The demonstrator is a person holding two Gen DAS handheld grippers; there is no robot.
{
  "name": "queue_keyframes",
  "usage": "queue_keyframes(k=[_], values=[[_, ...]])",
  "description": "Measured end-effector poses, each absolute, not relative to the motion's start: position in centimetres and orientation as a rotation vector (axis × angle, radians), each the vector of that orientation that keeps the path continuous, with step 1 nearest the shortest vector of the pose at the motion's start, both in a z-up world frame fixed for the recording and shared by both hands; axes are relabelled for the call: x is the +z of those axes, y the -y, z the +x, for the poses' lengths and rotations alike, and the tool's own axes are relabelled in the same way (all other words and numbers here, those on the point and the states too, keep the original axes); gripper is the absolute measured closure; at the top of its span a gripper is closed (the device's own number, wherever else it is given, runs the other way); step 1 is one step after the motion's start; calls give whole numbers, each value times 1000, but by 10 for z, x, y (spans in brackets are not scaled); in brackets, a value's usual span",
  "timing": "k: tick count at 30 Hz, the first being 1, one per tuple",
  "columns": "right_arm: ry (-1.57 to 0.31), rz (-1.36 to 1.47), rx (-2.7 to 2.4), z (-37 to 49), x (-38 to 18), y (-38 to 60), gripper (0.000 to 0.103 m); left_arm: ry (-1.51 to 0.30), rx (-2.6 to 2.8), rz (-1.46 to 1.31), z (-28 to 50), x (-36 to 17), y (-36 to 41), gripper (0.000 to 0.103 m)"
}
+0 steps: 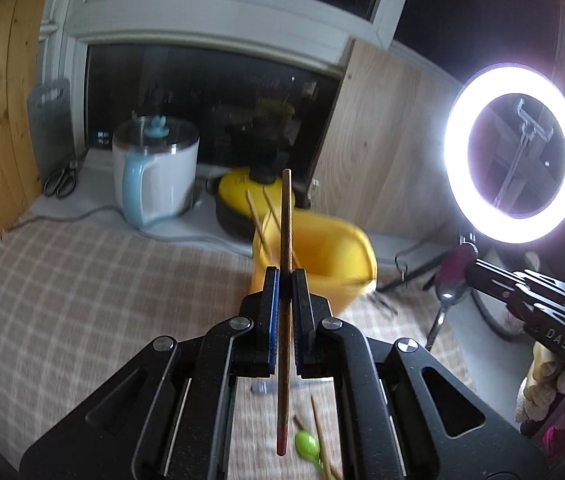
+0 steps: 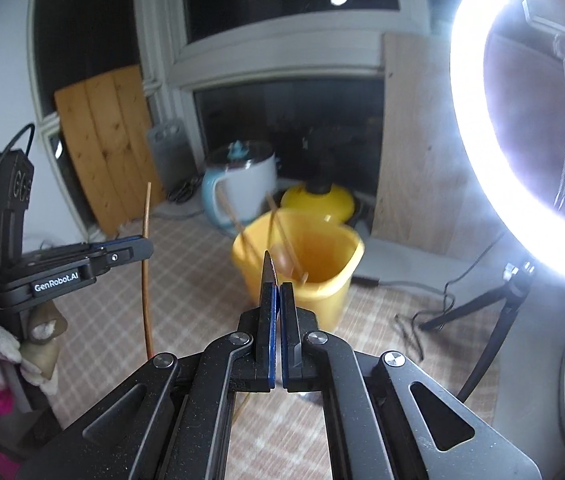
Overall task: Organize utensils
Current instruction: 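Lift the chopstick and metal spoon and carry both over the yellow bin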
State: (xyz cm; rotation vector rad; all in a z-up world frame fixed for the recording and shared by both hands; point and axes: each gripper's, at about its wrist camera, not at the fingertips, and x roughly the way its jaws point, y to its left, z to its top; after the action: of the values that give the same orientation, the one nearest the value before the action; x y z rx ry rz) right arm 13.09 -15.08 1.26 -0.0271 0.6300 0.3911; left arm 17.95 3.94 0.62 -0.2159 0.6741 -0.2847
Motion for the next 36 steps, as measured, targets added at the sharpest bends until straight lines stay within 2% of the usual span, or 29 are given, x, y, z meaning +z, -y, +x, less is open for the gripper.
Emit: queue_keyframes(k=[16, 28, 36], values=[[-492, -5, 333, 187, 64, 150, 103, -548, -274, -254, 249, 48, -35, 99], [-453, -65, 246, 215, 57, 147, 103, -503, -245, -264, 290, 64, -24, 99], [-471, -124, 217, 231, 39, 143, 103, -522, -249, -264, 309, 49, -14, 99]])
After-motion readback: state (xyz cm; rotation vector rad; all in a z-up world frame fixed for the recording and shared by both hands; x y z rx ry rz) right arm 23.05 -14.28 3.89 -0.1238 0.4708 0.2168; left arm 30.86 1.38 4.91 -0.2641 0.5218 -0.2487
